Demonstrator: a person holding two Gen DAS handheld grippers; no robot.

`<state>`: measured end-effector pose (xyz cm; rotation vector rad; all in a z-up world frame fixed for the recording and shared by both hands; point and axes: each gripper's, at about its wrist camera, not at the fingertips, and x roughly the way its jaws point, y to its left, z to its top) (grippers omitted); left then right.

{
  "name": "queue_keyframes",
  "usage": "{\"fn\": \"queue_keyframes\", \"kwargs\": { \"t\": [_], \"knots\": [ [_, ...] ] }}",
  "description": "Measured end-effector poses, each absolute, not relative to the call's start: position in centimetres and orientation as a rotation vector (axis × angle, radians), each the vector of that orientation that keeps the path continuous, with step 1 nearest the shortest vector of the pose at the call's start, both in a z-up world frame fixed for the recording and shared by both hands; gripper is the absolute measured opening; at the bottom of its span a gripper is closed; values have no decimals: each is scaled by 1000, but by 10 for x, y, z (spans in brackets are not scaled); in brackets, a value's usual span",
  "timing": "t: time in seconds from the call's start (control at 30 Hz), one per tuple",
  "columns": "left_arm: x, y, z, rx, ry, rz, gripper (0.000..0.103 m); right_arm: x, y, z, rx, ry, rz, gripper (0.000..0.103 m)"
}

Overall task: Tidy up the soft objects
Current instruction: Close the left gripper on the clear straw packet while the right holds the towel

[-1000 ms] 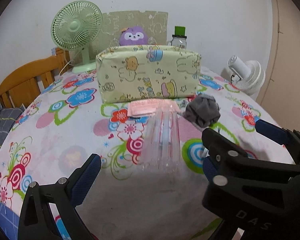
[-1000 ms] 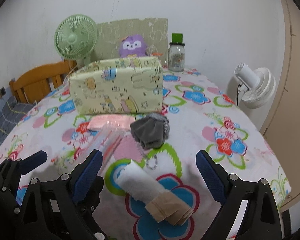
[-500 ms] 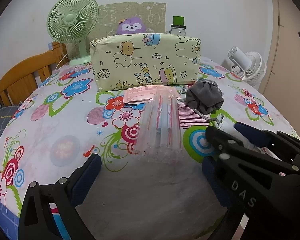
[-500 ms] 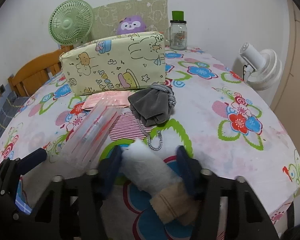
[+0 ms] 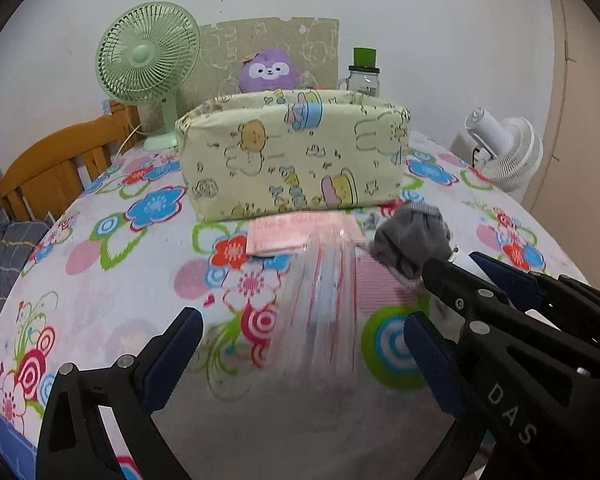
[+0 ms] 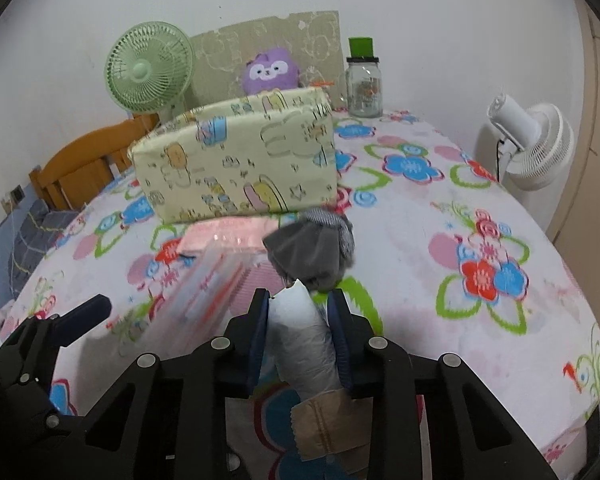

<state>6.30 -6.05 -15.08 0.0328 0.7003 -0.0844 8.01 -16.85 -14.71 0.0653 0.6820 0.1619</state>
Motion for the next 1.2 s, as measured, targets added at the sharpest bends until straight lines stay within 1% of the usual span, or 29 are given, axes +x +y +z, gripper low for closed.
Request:
{"fn": "queue_keyframes", "kwargs": {
  "t": [0.23, 0.4, 0.57, 0.6, 0.67, 0.7, 0.77, 0.83, 0.9, 0.97, 1.2],
  "knots": [
    [81, -67, -144, 49, 695, -87, 100, 95, -167, -137, 63, 665, 155, 33],
    [94, -68, -145, 42, 711, -83, 94, 108, -170, -139, 83, 678, 147, 33],
    [103, -67, -153, 14, 751, -112, 77, 117, -170, -145, 80, 698, 143, 33],
    [103, -67, -154, 10, 759, -120, 75, 118, -170, -146, 81, 700, 143, 33],
    [104, -67, -157, 3, 774, -129, 65, 118, -169, -147, 81, 700, 141, 33],
    [105, -66, -158, -4, 786, -139, 63, 119, -169, -147, 82, 701, 140, 33],
    [105, -66, -161, -10, 804, -150, 52, 119, -168, -147, 84, 701, 138, 33],
    [104, -65, -162, -10, 805, -145, 46, 119, -168, -147, 83, 702, 137, 33],
    [103, -64, -162, -7, 806, -149, 44, 119, -168, -148, 83, 702, 136, 33],
    [101, -64, -162, 3, 804, -144, 39, 119, -168, -148, 83, 703, 135, 33],
    [94, -59, -157, -19, 804, -146, 31, 114, -167, -148, 78, 707, 125, 33]
  ]
}}
